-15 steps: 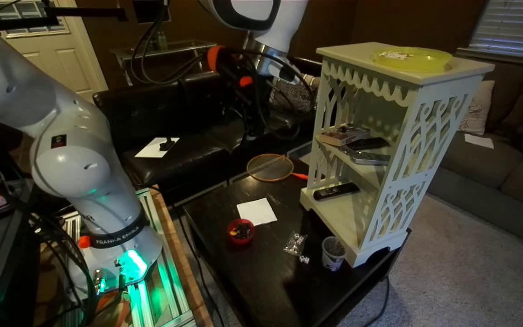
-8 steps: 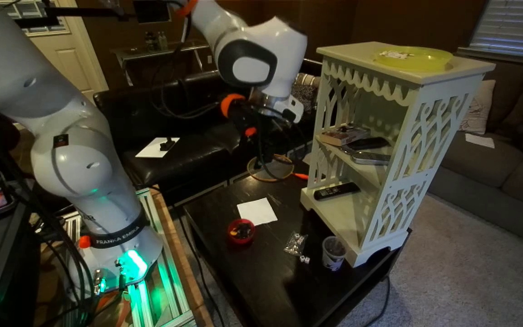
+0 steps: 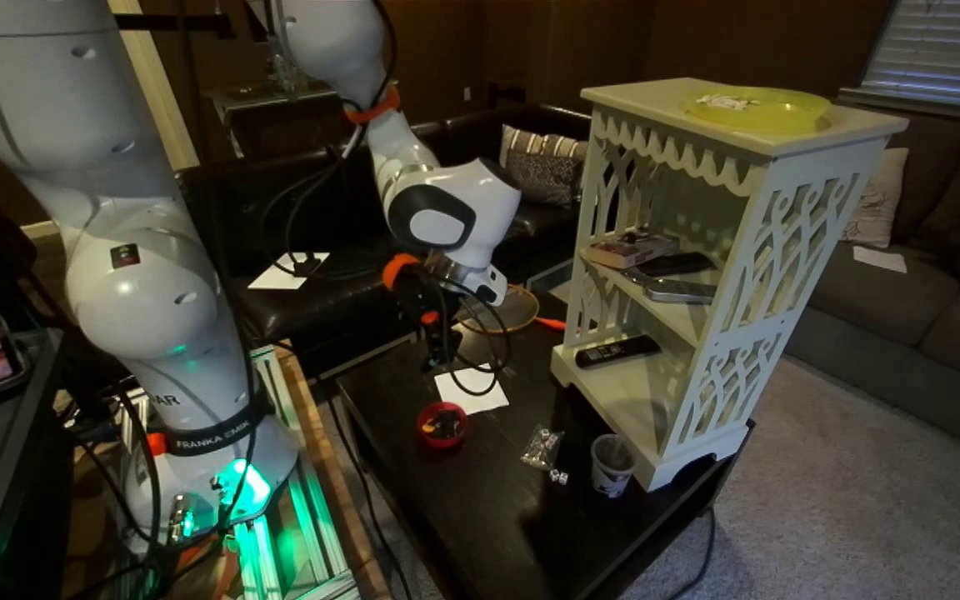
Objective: Place the red bowl on the top shelf
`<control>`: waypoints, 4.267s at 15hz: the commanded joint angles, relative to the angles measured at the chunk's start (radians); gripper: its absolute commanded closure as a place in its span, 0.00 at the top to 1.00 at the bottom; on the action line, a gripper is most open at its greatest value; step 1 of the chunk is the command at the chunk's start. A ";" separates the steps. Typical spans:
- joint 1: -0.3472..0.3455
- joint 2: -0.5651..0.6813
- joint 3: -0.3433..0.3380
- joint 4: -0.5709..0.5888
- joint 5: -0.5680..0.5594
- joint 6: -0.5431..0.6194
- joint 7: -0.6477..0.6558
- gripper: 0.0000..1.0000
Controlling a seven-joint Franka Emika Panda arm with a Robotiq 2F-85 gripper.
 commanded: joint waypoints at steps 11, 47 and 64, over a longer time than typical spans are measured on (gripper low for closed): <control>-0.112 0.529 0.290 0.165 0.201 0.458 -0.140 1.00; -0.044 1.228 0.181 0.557 -0.132 1.039 0.338 0.50; -0.176 1.163 0.263 0.492 -0.190 0.987 0.344 0.01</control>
